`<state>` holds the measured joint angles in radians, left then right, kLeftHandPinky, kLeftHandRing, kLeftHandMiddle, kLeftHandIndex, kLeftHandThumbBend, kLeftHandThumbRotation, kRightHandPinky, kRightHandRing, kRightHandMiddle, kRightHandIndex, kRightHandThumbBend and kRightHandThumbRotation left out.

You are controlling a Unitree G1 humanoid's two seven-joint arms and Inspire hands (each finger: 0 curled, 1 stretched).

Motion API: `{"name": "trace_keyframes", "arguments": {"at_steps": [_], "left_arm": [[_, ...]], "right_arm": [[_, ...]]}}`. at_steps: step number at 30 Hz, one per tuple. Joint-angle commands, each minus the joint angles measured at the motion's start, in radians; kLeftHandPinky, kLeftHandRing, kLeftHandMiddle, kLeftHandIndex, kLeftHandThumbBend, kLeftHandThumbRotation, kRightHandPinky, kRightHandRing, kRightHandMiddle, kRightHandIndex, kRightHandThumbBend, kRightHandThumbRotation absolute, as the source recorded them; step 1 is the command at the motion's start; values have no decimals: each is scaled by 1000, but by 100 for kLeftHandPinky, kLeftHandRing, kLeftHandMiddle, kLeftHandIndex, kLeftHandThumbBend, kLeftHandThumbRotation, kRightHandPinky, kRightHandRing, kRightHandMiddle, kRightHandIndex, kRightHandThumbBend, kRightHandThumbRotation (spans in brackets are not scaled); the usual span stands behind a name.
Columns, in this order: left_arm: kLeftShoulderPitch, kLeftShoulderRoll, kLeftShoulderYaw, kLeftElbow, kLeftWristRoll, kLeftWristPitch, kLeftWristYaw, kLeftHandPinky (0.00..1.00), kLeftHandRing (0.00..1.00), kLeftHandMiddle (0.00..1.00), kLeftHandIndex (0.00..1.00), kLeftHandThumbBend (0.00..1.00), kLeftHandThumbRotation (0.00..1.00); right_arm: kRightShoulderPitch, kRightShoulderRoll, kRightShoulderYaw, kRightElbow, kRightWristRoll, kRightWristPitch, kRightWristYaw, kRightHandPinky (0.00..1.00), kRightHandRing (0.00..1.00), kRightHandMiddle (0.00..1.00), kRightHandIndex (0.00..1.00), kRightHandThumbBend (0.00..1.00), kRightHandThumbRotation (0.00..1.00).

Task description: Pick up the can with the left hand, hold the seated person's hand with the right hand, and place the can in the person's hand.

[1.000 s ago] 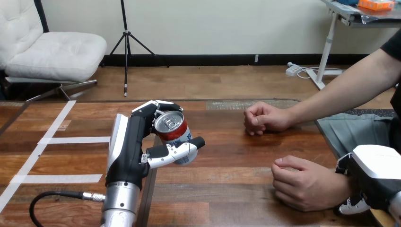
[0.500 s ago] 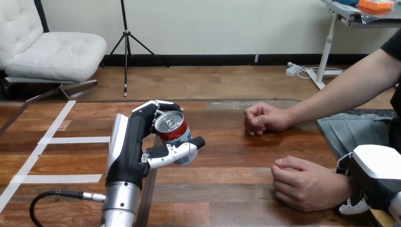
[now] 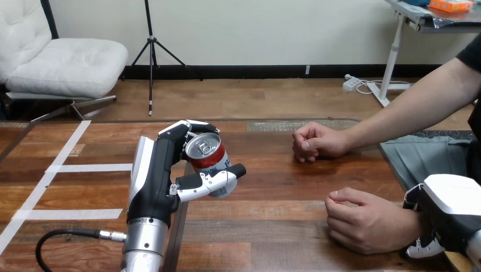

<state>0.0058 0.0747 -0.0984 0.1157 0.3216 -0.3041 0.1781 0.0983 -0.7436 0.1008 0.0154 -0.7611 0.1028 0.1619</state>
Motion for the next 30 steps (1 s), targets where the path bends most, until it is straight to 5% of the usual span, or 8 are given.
{"name": "trace_keyframes", "arguments": {"at_steps": [1, 17, 30], "left_arm": [[-53, -3, 8, -39, -8, -8, 4, 46, 42, 45, 56, 69, 0], [-66, -7, -9, -25, -6, -24, -3, 46, 43, 45, 56, 68, 0], [-103, -40, -35, -25, 6, 9, -13, 42, 40, 44, 56, 68, 0]], "right_arm": [[14, 5, -14, -38, 25, -5, 11, 32, 41, 47, 48, 74, 0], [9, 15, -30, -162, 23, 21, 35, 32, 41, 48, 52, 76, 0], [-4, 23, -25, -185, 24, 12, 32, 31, 40, 48, 53, 81, 0]]}}
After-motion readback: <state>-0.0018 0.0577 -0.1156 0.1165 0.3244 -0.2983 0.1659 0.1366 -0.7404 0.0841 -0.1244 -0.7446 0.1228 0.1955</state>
